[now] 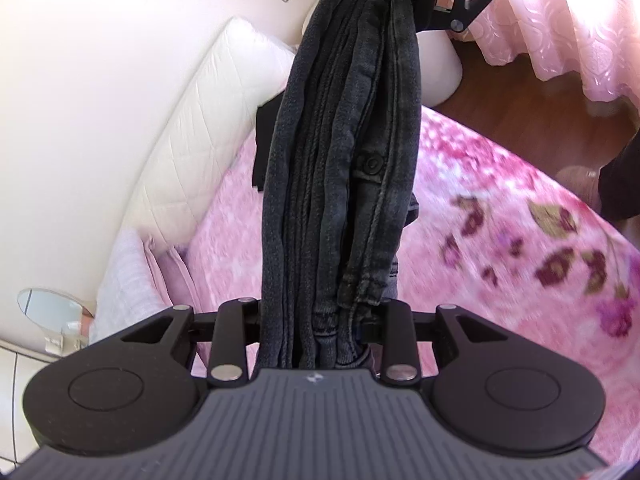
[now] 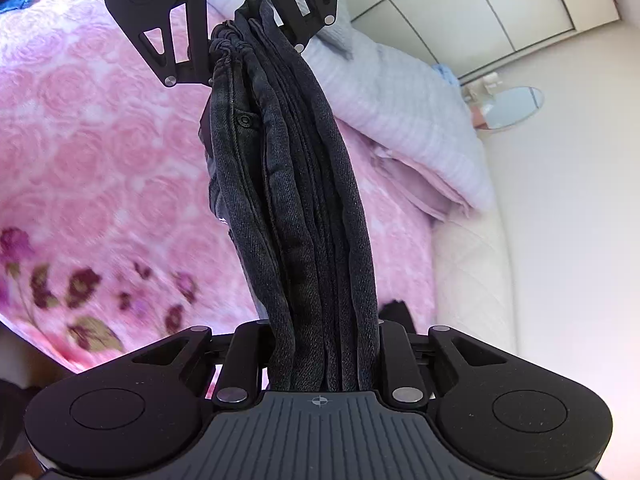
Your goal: Fold clothes
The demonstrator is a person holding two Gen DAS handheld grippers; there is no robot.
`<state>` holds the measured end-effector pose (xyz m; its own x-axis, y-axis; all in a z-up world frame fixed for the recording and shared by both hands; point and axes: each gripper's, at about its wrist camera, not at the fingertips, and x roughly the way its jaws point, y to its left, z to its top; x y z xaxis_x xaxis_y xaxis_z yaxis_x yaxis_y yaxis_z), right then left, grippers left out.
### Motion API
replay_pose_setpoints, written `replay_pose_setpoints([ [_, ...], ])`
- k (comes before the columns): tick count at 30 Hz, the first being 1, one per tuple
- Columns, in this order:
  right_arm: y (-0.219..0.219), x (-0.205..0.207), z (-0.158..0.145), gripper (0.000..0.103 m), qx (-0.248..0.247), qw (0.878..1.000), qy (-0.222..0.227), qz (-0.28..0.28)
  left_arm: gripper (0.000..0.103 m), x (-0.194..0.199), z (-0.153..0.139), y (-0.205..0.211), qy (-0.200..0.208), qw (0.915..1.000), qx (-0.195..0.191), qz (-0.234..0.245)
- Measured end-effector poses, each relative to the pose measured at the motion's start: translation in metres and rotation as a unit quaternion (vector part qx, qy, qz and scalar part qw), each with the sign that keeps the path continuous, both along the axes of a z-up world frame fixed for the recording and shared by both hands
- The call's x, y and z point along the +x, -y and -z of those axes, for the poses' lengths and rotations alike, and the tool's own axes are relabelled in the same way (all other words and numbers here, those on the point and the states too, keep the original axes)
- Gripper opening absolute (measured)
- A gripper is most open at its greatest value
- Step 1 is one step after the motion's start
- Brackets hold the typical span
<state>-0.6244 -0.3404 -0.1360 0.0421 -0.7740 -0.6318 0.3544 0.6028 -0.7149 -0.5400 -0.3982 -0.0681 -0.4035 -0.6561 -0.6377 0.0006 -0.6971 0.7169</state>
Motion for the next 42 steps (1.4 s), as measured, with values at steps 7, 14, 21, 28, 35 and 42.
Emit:
replay_pose_setpoints([
  [7,0.02,-0.083,-0.005,0.02,0.001,1.0,0.013,0.006,0.028,-0.089,0.005,0.017,0.015,0.9998,0.009,-0.005],
  [14,0.046,-0.181,0.0,0.02,0.039,0.999,0.031,-0.014,0.028,-0.181,0.018,0.033,0.032,0.9981,0.039,-0.035],
  [21,0.077,-0.245,-0.007,0.02,0.056,0.998,0.032,-0.022,0.028,-0.233,0.02,0.062,0.022,0.9973,0.052,-0.047],
  [28,0.125,-0.273,-0.015,0.02,0.042,0.999,0.011,-0.007,0.029,-0.267,0.018,0.122,-0.003,0.9994,0.028,-0.02],
  [35,0.204,-0.316,-0.027,0.02,0.023,1.0,0.005,-0.005,0.029,-0.332,0.027,0.222,-0.009,0.9981,0.005,-0.061],
  [42,0.344,-0.386,-0.01,0.02,0.004,0.998,0.003,-0.067,0.029,-0.403,0.039,0.328,-0.012,0.9931,-0.016,-0.115],
])
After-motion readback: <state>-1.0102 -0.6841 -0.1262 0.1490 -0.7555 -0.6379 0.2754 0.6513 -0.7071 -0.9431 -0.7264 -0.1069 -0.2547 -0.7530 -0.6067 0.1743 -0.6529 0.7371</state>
